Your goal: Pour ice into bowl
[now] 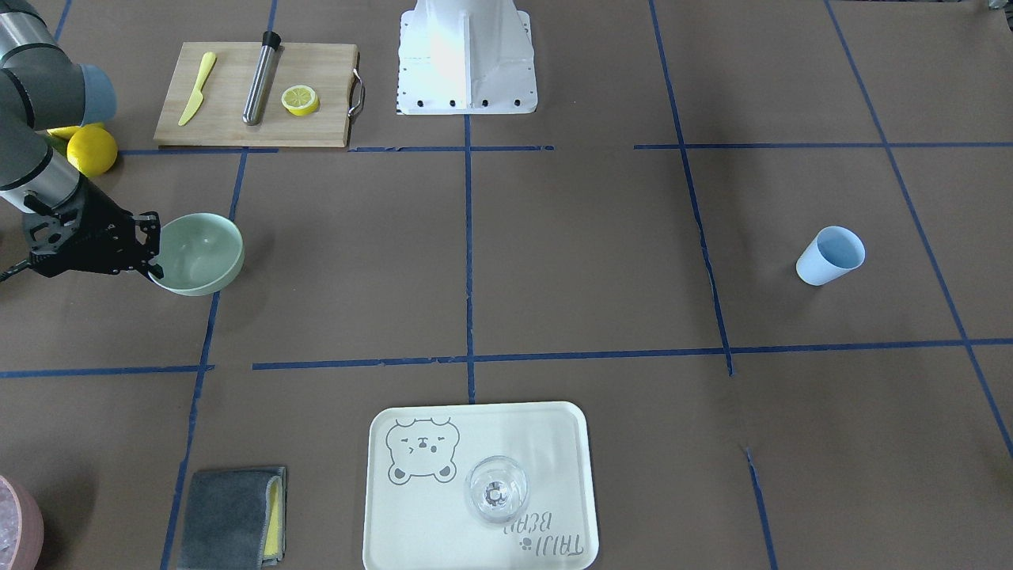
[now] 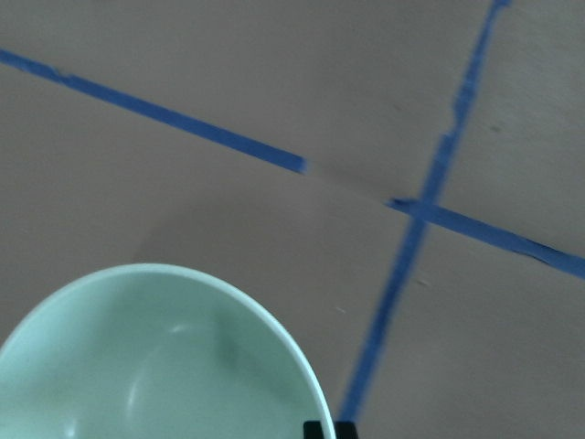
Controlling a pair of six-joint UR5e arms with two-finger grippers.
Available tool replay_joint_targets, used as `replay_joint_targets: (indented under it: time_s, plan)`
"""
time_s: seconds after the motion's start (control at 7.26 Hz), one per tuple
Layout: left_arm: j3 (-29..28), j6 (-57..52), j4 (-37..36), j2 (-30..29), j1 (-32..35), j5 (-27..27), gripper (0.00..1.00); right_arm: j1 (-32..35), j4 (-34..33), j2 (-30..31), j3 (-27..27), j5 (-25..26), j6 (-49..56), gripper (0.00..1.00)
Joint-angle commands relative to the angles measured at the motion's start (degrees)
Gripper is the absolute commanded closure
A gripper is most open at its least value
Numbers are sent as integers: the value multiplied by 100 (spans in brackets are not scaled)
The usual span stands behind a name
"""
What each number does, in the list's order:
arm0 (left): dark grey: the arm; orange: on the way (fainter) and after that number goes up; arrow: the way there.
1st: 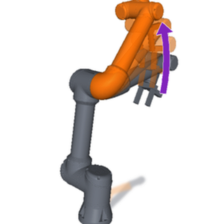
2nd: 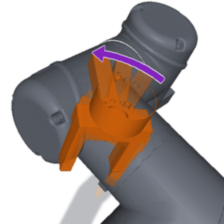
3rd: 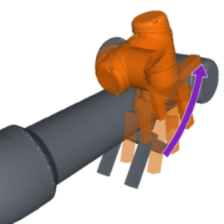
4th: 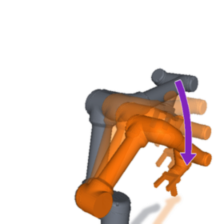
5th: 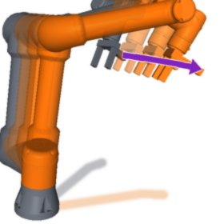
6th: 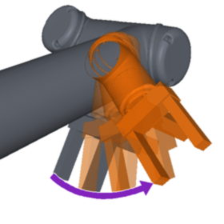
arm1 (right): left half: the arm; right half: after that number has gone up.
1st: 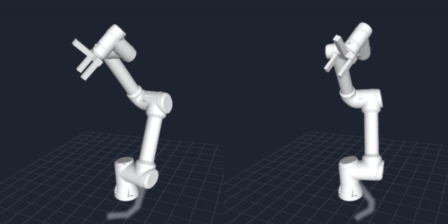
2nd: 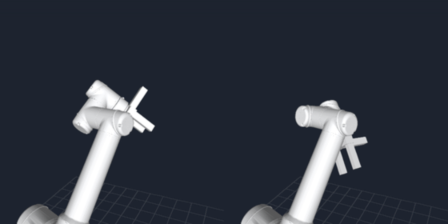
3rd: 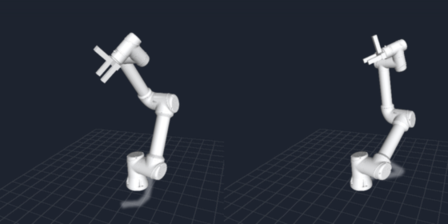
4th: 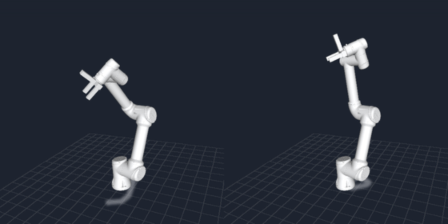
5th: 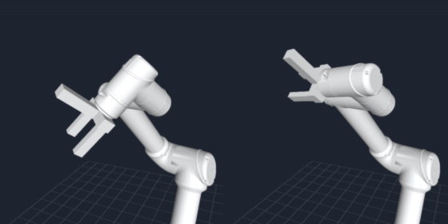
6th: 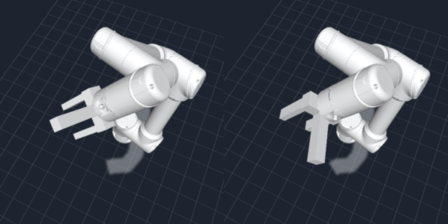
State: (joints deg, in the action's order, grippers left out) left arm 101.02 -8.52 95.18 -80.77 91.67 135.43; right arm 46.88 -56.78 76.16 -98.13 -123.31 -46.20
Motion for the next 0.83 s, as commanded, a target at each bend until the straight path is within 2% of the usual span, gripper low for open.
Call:
replay_joint_targets:
  time_s: [0.0, 0.14, 0.41, 0.69]
  plan:
    - [6, 0, 0, 0, 0, 1, 0, -555, -1627, -1676, 74, 436, -914, 100]
    - [14, 0, 0, 0, 0, 1, 0, -818, -1896, -2231, 309, 674, -1422, 100]
    - [50, 9, 0, 0, 0, 1, 0, -1468, -1881, -3601, 1606, 1454, -2329, 100]
    - [50, 9, 0, 0, 0, 1, 0, -1970, -1854, -4518, 2767, 1966, -2726, 100]
